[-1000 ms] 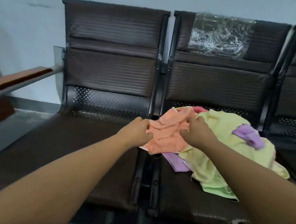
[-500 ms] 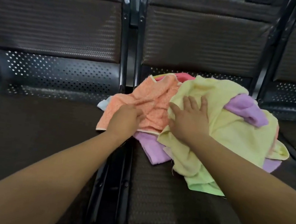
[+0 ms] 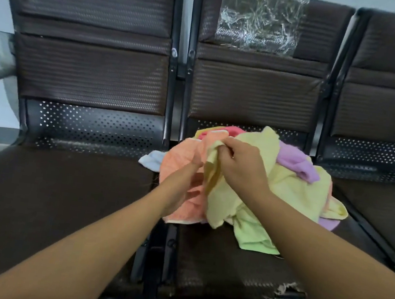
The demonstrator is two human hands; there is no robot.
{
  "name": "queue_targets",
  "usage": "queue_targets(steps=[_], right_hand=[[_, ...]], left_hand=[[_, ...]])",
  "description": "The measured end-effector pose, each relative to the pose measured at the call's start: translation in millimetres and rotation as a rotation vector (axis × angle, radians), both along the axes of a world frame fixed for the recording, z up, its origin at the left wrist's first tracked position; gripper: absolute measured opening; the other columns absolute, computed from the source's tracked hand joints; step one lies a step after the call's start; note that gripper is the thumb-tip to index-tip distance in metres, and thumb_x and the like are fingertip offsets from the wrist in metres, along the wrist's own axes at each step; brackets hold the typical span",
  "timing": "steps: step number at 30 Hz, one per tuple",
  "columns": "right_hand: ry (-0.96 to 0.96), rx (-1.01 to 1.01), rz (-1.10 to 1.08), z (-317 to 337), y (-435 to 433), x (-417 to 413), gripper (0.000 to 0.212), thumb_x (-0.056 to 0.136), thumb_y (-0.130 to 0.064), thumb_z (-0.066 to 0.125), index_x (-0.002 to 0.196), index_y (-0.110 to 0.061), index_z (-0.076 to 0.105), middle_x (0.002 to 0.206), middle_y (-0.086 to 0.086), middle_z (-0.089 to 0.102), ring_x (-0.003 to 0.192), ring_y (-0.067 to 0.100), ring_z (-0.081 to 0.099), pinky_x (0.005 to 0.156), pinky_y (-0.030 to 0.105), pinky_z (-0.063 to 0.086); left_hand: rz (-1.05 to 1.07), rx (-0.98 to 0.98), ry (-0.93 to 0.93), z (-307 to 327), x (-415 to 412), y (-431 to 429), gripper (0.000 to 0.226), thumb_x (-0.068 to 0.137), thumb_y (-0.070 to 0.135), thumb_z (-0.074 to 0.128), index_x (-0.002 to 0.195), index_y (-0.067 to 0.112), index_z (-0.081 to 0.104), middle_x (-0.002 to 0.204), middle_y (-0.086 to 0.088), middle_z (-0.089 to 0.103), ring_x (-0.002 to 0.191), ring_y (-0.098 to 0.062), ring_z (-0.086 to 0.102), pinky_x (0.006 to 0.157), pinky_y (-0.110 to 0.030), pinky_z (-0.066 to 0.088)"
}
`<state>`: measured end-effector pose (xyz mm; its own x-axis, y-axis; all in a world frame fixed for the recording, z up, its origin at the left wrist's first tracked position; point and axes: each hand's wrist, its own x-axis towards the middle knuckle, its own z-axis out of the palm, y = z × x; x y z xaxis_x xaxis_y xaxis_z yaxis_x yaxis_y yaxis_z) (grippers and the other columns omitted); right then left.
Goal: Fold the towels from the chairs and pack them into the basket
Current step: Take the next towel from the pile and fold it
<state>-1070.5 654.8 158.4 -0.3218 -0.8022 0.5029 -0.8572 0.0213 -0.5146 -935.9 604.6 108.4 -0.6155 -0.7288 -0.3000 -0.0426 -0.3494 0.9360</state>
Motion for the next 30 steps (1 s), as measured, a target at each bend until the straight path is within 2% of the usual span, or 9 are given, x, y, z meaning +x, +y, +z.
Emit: queue_targets(steps=[3,8,11,14,17,20,24,26,30], right_hand=[[-0.228,-0.035,0.128,14,13,20,0.021,0.091,-0.013,0.053,0.081,-0.006,0.070,0.070,0.006,0.065,0.067,0.019,0.056,0.063,0.034,0.040],[-0.521,-0.057,0.100,52,29,33,0.023,0.093,-0.010,0.052,0.084,0.004,0.067,0.061,0.010,0.054,0.055,0.010,0.042,0.055,0.028,0.034],[-0.705,-0.053,0.166,85,32,53,0.022,0.090,-0.013,0.055,0.078,0.000,0.067,0.063,0.003,0.051,0.060,0.015,0.047,0.058,0.031,0.039],[-0.991,-0.034,0.310,120,34,85,0.024,0.092,-0.010,0.058,0.071,-0.012,0.067,0.052,-0.005,0.047,0.046,0.011,0.045,0.048,0.025,0.038],[-0.931,-0.040,0.366,136,32,114,0.020,0.089,-0.008,0.060,0.071,-0.008,0.070,0.059,0.010,0.058,0.051,0.017,0.053,0.048,0.036,0.052],[-0.697,-0.017,0.354,122,29,140,0.027,0.082,-0.017,0.058,0.082,0.009,0.065,0.086,0.036,0.062,0.063,0.032,0.055,0.073,0.060,0.056],[-0.781,0.123,0.257,80,23,167,0.035,0.079,-0.021,0.051,0.091,0.009,0.061,0.071,0.019,0.054,0.069,0.021,0.047,0.062,0.037,0.040],[-0.800,0.203,0.217,63,20,172,0.031,0.085,-0.017,0.048,0.094,0.011,0.058,0.075,0.010,0.049,0.071,0.020,0.046,0.065,0.033,0.035],[-0.663,0.326,0.178,52,18,181,0.030,0.083,-0.025,0.043,0.089,-0.002,0.062,0.077,0.011,0.058,0.077,0.023,0.055,0.070,0.036,0.043]], left_hand=[[0.031,0.172,0.232,28,-3,15,0.068,0.090,0.068,0.041,0.125,0.016,0.066,0.119,-0.011,0.072,0.113,-0.024,0.066,0.105,-0.042,0.048],[0.078,-0.056,0.252,71,22,21,0.035,0.099,0.023,0.059,0.125,0.000,0.063,0.116,-0.021,0.068,0.099,-0.029,0.068,0.100,-0.048,0.052],[0.122,-0.174,0.249,112,55,28,0.032,0.087,0.024,0.068,0.111,0.004,0.065,0.105,-0.018,0.070,0.089,-0.026,0.067,0.086,-0.043,0.056],[0.182,-0.378,0.173,152,97,37,0.028,0.088,0.034,0.066,0.100,0.009,0.065,0.082,-0.007,0.065,0.068,-0.016,0.059,0.063,-0.031,0.050],[0.280,-0.711,-0.124,176,151,45,0.019,0.096,0.035,0.062,0.098,0.018,0.071,0.071,0.002,0.065,0.056,-0.009,0.055,0.050,-0.021,0.046],[0.402,-0.908,-0.379,172,201,47,0.016,0.097,0.034,0.060,0.096,0.026,0.074,0.080,0.006,0.071,0.064,-0.004,0.060,0.057,-0.017,0.048],[0.554,-0.858,-0.570,131,254,44,0.015,0.097,0.025,0.059,0.090,0.029,0.071,0.079,0.016,0.065,0.069,-0.001,0.056,0.059,-0.021,0.040],[0.544,-0.866,-0.714,116,274,41,0.016,0.098,0.022,0.057,0.089,0.029,0.069,0.080,0.018,0.062,0.073,0.001,0.053,0.060,-0.018,0.038],[0.480,-0.820,-0.851,109,302,32,0.017,0.095,0.026,0.060,0.081,0.033,0.065,0.092,0.005,0.065,0.093,-0.018,0.060,0.070,-0.029,0.041]])
